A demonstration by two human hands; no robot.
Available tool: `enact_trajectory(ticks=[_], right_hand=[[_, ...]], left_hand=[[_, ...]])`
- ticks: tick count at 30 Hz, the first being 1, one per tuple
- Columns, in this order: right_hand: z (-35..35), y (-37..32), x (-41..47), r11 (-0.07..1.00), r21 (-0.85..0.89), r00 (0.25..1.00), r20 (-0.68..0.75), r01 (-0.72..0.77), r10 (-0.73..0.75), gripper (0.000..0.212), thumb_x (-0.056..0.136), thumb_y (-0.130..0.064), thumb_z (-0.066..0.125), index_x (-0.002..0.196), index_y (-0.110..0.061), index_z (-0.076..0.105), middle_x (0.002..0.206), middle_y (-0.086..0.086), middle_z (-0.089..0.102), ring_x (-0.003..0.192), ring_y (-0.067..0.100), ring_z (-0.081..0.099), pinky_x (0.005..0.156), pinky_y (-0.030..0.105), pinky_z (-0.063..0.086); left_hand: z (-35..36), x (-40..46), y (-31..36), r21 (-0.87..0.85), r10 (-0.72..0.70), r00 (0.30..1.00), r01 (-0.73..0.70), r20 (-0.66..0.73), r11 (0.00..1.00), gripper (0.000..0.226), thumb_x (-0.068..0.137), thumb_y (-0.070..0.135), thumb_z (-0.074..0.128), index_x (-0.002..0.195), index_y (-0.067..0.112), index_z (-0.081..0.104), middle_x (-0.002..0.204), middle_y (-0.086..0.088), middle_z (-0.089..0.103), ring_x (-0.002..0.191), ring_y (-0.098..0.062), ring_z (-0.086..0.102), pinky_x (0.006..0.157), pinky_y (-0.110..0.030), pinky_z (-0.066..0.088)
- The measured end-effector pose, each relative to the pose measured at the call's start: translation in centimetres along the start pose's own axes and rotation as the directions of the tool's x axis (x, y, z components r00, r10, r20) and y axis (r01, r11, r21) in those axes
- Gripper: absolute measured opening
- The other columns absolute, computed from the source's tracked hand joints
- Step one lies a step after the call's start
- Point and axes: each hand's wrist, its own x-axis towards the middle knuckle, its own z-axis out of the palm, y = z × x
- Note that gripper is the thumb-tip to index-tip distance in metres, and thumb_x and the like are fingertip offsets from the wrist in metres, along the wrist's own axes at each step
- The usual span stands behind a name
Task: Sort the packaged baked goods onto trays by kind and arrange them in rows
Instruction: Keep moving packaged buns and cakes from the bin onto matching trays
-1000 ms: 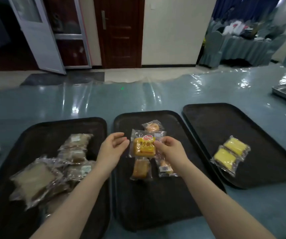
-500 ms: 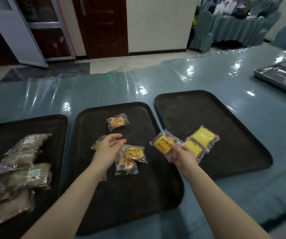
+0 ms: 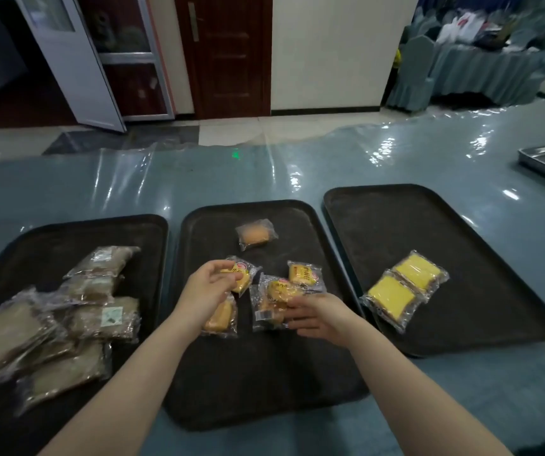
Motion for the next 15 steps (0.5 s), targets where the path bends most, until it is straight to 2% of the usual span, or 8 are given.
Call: enact_trajectory(ticks=[3,7,11,15], right_hand=[[4.4,-1.3,-1.5,0.996,0.057,0.995,0.061,0.073,-0.077,0.027,0.090,-0.029,0.064,0.114,-0.016,0.065,0.102,0.005,0.074,0.097,0.023,0.070,0.083,0.039,0.055],[12.6,-1.9,-2.2,0.989,0.079,0.982,0.130,0.126,-0.135,0.031,0.091,-0.029,0.062,0.118,-0.014,0.062,0.106,0.007,0.072,0.101,0.026,0.068,0.090,0.042,0.052],[23.7,-1.6,-3.2,0.980,0.087,0.964,0.183,0.181,-0.194,0.029,0.093,-0.028,0.057,0.118,-0.014,0.061,0.107,0.008,0.072,0.098,0.026,0.069,0.088,0.040,0.052],[35.3,-2.1,-5.1,0.964,0.085,0.922,0.281,0.252,-0.266,0.030,0.093,-0.028,0.058,0.119,-0.014,0.062,0.109,0.009,0.071,0.099,0.028,0.068,0.086,0.038,0.053]], left_hand=[[-3.5,-1.9,-0.2,-0.037,0.032,0.999,-0.032,-0.003,0.999,0.020,0.090,0.019,0.060,0.106,0.030,0.060,0.099,0.008,0.072,0.096,-0.010,0.066,0.083,-0.031,0.051],[-10.9,-6.1,-1.4,-0.074,0.049,0.998,-0.051,-0.032,0.996,0.019,0.095,0.013,0.053,0.110,0.023,0.057,0.104,0.003,0.071,0.099,-0.012,0.065,0.091,-0.035,0.048],[-20.9,-11.6,-2.5,-0.137,0.090,0.991,-0.103,-0.098,0.985,0.019,0.093,0.009,0.055,0.110,0.015,0.058,0.103,-0.005,0.071,0.090,-0.013,0.068,0.075,-0.025,0.055],[-30.8,-16.3,-3.1,-0.131,0.184,0.971,-0.204,-0.152,0.970,0.023,0.091,0.001,0.054,0.107,0.016,0.061,0.099,-0.007,0.072,0.093,-0.019,0.069,0.081,-0.030,0.054]])
